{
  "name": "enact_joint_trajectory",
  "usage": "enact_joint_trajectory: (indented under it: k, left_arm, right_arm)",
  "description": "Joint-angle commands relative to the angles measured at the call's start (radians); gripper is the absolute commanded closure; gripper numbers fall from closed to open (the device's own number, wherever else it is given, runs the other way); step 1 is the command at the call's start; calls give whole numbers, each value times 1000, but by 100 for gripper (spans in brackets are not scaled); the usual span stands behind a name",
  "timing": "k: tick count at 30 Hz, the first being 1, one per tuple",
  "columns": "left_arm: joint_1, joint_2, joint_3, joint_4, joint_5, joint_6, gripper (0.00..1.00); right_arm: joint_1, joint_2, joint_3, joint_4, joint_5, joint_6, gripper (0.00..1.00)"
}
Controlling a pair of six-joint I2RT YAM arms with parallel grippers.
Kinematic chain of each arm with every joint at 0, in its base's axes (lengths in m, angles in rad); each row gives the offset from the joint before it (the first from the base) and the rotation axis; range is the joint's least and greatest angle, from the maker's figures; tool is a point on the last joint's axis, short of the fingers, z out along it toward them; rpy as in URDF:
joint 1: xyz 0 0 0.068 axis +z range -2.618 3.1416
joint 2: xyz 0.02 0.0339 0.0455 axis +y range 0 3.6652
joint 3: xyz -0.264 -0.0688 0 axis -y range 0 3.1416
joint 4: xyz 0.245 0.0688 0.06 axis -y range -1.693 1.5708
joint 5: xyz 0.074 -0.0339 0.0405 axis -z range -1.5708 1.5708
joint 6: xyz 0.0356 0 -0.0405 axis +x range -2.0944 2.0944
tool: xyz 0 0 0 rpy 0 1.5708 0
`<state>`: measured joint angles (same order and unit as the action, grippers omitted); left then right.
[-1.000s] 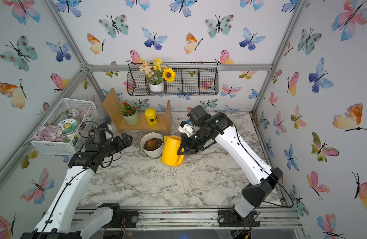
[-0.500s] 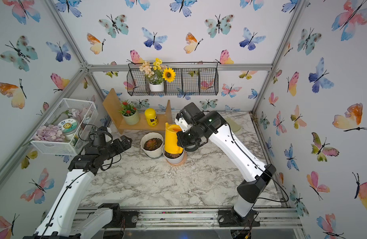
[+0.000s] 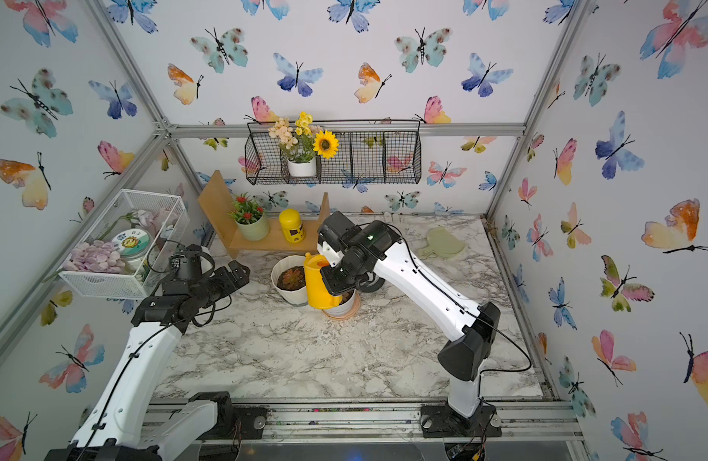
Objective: Water the succulent around the soil edge
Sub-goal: Water the soil of the potted plant with water.
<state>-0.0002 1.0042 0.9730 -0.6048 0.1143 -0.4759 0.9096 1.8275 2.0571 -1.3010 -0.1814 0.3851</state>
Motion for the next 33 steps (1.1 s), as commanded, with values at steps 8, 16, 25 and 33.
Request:
enact_joint_trajectory:
  k: [8,16,25,33]
  left_arm:
    - [6,23,-27,20,-23,23,1]
    - [6,40,-69,60,-14,34,1]
    - [7,63,-82,98,23,32,1]
    - [6,131,-58,86,83,37,2]
  right_arm:
    - [17,7,35,-57,-122,97,99]
    - [34,88,104,-72,-143,106,99]
    - [38,103,109,-70,-173,184,99]
    - [53,124,124,-71,-186,213,99]
